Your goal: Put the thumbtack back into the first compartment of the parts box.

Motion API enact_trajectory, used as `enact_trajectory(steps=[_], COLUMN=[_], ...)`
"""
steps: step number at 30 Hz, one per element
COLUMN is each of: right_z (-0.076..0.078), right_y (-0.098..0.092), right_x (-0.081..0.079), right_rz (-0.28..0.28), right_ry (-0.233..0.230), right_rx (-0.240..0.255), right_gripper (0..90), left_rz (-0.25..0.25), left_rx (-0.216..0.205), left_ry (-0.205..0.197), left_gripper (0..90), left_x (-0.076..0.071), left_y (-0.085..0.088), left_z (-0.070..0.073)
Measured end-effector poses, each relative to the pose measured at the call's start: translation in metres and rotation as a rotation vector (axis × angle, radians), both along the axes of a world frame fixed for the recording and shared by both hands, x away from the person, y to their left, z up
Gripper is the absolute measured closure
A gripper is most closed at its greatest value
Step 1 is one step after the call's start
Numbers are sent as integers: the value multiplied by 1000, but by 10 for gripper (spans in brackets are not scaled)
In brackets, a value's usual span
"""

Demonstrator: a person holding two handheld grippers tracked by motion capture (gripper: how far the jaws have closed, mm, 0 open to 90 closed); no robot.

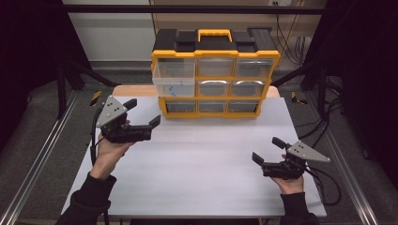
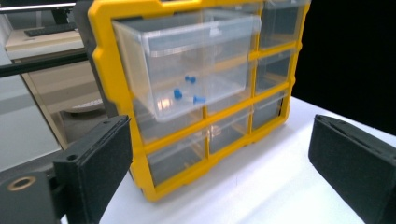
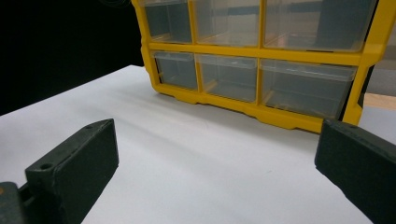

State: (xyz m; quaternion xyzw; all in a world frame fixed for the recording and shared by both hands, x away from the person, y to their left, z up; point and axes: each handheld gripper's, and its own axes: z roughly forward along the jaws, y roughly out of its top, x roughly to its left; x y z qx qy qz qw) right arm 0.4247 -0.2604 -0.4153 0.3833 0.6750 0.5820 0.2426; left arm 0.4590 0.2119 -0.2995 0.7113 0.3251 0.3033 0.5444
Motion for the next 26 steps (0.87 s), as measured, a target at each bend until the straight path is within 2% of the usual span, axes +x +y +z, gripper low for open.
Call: enact_trajectory(steps=[7,10,12,17,21,26], right_z=[0,0,0,-1,-2,-2], right_y=[0,0,0,0,0,0], right_x=[0,-1,-1,-1,-1,-1], right_rz=[3,6,3,5,5,5], right_ry=[-2,2,0,0,2,2], right_rx=[-1,1,1,1,1,0], right_gripper=[5,5,5,5,5,5], left_rz=[-18,-5,1,9,13,15], left_rx=[-16,-4,-16,-31,-29,-33], left_ry=[26,36,46,44,54,44], left_gripper=[35,28,27,26,27,29], left_x=[-16,-20,-22,-28,-28,-28], left_y=[10,16,19,29,33,37], left_z=[-34,-50,-58,-78,-84,-88])
